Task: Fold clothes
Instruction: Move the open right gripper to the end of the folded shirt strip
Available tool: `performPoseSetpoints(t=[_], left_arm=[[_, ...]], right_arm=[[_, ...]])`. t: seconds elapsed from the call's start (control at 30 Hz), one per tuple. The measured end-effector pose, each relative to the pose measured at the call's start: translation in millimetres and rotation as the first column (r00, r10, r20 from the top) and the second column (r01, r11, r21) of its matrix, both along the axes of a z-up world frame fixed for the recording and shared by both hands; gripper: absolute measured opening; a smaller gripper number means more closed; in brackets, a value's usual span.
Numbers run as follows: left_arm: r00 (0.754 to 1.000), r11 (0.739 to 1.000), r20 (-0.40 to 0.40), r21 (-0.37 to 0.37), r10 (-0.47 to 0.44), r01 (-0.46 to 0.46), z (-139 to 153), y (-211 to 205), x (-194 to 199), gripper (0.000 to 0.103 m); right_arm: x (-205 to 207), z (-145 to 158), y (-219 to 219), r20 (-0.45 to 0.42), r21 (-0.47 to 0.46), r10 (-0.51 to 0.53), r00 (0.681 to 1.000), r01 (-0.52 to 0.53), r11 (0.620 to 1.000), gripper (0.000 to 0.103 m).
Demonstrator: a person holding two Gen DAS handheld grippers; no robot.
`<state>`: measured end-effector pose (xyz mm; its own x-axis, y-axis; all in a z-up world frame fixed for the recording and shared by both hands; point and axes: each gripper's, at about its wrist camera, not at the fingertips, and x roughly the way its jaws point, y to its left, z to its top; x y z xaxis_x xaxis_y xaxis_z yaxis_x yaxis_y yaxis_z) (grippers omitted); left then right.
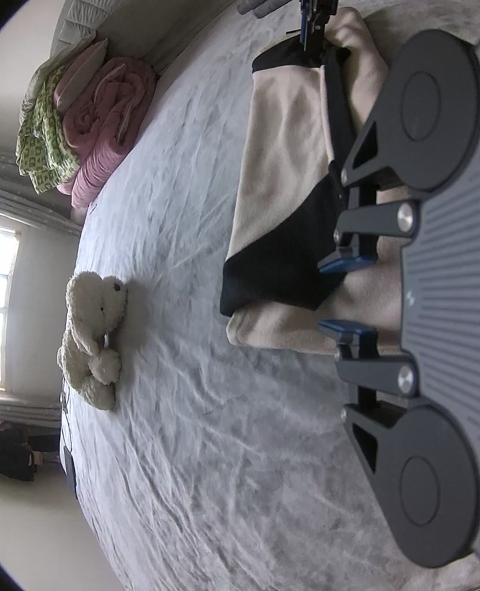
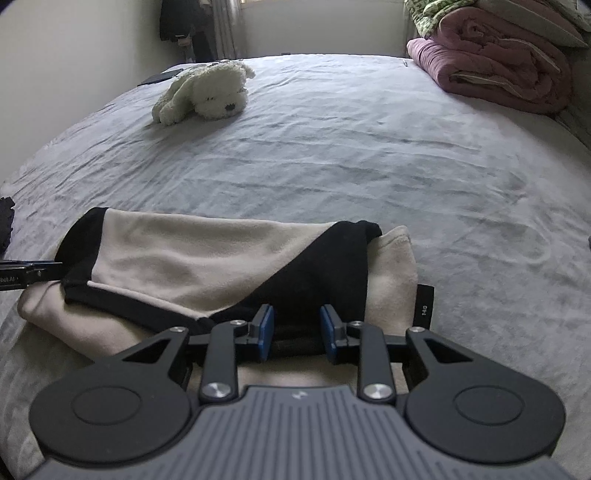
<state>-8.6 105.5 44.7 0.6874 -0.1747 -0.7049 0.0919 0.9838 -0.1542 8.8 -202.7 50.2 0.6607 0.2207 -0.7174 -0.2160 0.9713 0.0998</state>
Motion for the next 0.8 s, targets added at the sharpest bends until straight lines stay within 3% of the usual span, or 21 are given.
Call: performPoseSetpoints(t=[0.53, 0.63, 0.8], left_arm=[[0.999, 0.999, 0.039, 0.025, 0.021, -0.022, 9.8, 6.3, -0.2, 0.028], [0.998, 0.999, 0.059, 0.03, 0.027, -0.029, 13.4, 6.1, -0.3, 0.028], [0.995, 0.999, 0.094, 0.031, 0.013, -0.016, 19.7, -0.7, -1.6, 0.028]], right_arm=[[2.4, 7.7, -17.4, 0.0, 0.028, -0.042, 0.999, 0.042, 0.999, 0.029], [3.9, 10.2, -26.5, 0.014, 0.001, -0.107, 0.994, 0.107, 0.994, 0.044], [6.6, 13.8, -44.1, 0.002, 0.055, -0.172, 0.985, 0.172, 0.984, 0.045]])
